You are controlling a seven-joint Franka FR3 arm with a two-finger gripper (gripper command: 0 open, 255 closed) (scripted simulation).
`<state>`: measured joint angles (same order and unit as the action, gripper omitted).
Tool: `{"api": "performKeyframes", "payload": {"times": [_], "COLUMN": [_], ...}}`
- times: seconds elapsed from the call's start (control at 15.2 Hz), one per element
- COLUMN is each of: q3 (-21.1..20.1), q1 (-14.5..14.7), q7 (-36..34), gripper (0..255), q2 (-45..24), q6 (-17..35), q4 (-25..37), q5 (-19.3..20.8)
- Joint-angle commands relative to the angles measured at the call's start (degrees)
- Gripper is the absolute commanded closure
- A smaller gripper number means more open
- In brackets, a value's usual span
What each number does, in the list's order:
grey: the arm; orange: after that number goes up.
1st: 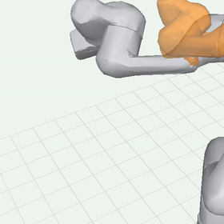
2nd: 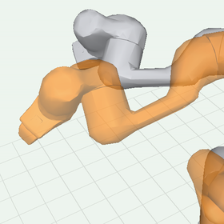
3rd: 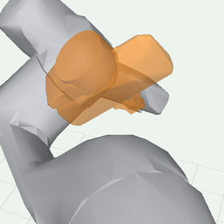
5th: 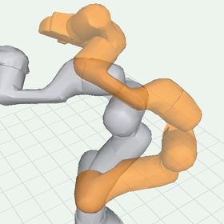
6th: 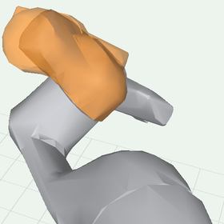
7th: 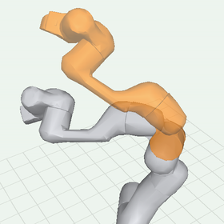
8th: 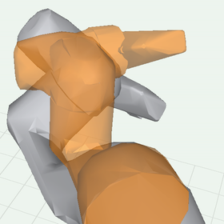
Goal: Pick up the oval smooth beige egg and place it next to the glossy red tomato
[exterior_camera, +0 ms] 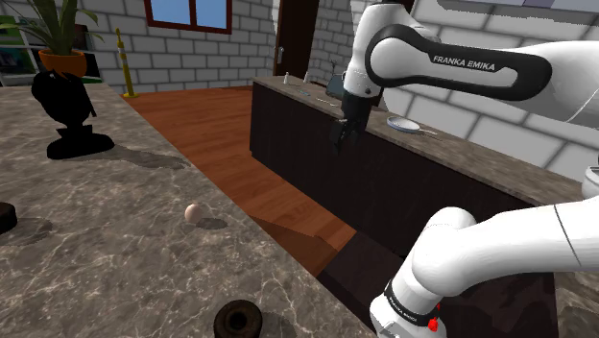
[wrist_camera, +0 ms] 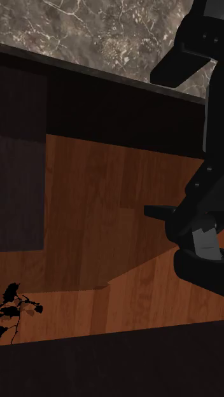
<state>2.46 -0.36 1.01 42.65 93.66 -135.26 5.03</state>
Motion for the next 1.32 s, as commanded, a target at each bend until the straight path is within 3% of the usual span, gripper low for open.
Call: {"api": "performKeyframes", "payload": {"times": [0.0,0.66,1.25], "q3": [0.00,-8.23,-14.27], "q1": [0.00,3.33,5.74], "q7": [0.00,-9.07,-17.29], "gripper": [0,0,0], "q2": [0.00,-17.51,-35.95], "q6": [0.00,8.42,12.57], "q4": [0.00,5.88,16.99], "q5": [0.00,-2.92,-1.55]}}
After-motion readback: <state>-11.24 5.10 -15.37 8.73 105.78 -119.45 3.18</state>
